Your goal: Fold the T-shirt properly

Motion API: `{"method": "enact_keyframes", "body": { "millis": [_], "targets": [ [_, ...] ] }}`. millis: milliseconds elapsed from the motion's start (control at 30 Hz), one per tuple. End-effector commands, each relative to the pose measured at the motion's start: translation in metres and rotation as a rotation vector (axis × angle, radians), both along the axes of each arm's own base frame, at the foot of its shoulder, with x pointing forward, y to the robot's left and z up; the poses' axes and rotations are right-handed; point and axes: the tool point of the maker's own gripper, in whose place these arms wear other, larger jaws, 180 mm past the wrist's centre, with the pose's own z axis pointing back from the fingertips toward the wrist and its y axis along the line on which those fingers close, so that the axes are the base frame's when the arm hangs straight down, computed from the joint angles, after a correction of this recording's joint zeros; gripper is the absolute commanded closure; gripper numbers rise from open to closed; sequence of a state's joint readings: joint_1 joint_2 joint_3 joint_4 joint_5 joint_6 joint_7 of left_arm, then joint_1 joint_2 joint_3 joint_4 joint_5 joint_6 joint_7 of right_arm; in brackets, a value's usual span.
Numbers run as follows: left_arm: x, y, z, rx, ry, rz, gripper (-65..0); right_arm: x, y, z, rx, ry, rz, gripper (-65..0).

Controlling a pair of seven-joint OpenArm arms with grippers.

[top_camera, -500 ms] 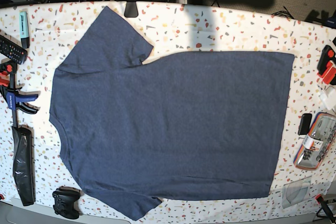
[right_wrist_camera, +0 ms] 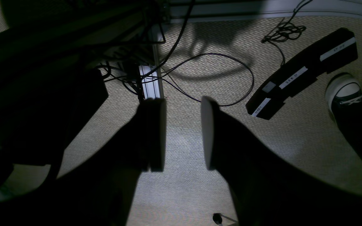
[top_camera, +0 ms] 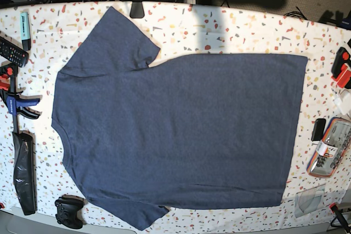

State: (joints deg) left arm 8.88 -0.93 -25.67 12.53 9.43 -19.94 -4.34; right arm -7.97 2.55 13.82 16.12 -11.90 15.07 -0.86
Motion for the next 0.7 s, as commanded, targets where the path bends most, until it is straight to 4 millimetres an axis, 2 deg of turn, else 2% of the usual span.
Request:
{"method": "enact_keyframes", "body": {
  "millis": [0,233,367,567,667],
  "targets": [
    [-0.003,0.000,0.001,-0.006,-0.001,-0.001,-15.0,-0.001,0.000,0.000,0.010,-0.004,0.002,-19.7],
    [-0.003,0.000,0.001,-0.005,-0.002,-0.002,-15.0,0.000,-0.002,0.001,0.007,-0.005,0.002,-19.7],
    [-0.005,0.008,0.003,0.016,-0.018,-0.006,-15.0,-0.001,-0.007,0.002,-0.001,-0.006,0.006,-19.7],
    [-0.019,0.026,0.010,0.065,-0.039,-0.022,-15.0,-0.005,-0.014,0.008,0.031,-0.025,0.031,-19.7],
    [-0.025,0.026,0.018,0.036,-0.063,-0.040,-15.0,-0.011,-0.019,0.012,0.040,-0.031,0.050,-19.7]
  ]
}}
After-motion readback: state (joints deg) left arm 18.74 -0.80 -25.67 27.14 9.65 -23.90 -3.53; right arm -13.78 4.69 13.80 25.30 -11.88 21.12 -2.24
